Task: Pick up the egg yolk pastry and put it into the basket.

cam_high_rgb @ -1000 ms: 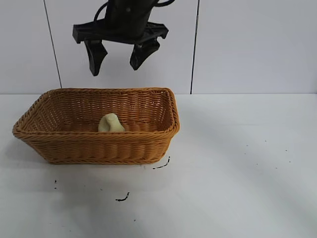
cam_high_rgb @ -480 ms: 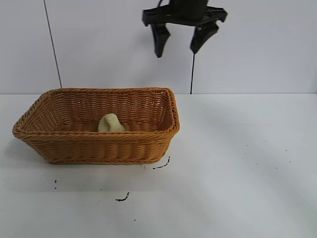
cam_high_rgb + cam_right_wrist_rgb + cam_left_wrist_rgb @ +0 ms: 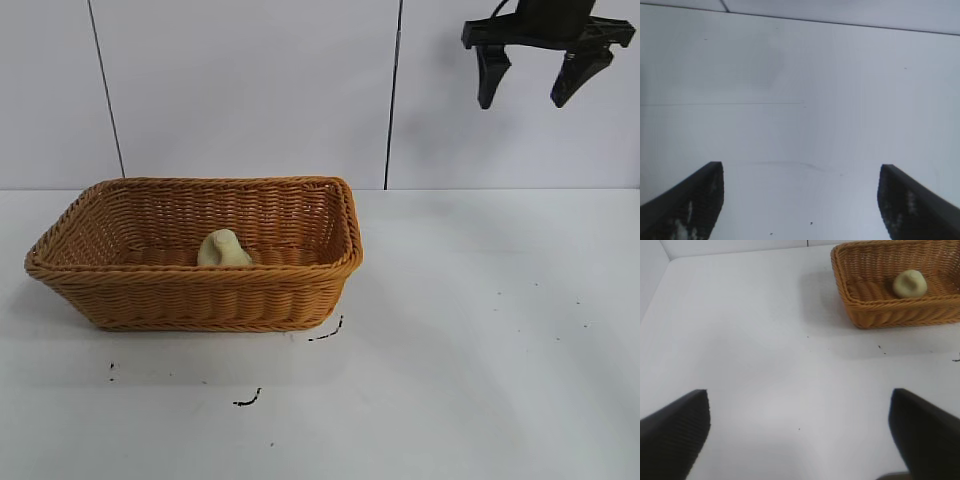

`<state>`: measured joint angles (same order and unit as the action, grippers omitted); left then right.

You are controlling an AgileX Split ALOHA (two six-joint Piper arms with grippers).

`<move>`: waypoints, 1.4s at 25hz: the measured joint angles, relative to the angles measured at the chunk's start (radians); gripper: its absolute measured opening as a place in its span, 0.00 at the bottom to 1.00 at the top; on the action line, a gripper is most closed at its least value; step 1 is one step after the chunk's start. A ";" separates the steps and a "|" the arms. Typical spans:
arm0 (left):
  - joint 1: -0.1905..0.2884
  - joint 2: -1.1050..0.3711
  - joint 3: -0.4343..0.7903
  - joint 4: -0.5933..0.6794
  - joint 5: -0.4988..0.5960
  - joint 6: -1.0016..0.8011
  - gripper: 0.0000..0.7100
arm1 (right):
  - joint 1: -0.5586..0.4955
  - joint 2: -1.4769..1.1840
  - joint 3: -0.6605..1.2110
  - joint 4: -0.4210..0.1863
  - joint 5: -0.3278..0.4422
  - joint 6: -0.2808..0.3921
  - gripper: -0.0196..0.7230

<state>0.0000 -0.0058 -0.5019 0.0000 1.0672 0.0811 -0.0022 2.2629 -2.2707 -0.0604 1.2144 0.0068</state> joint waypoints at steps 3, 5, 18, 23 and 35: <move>0.000 0.000 0.000 0.000 0.000 0.000 0.98 | -0.003 -0.077 0.092 0.005 0.000 -0.007 0.84; 0.000 0.000 0.000 0.000 0.000 0.000 0.98 | -0.003 -0.144 0.173 0.014 -0.001 -0.014 0.84; 0.000 0.000 0.000 0.000 0.000 0.000 0.98 | -0.003 -0.748 0.816 0.076 -0.002 -0.035 0.84; 0.000 0.000 0.000 0.000 0.000 0.000 0.98 | -0.003 -0.995 1.053 0.076 -0.001 -0.038 0.84; 0.000 0.000 0.000 0.000 0.000 0.000 0.98 | -0.003 -1.668 1.578 0.076 -0.100 -0.042 0.84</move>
<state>0.0000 -0.0058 -0.5019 0.0000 1.0672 0.0811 -0.0052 0.5954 -0.6928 0.0155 1.1149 -0.0357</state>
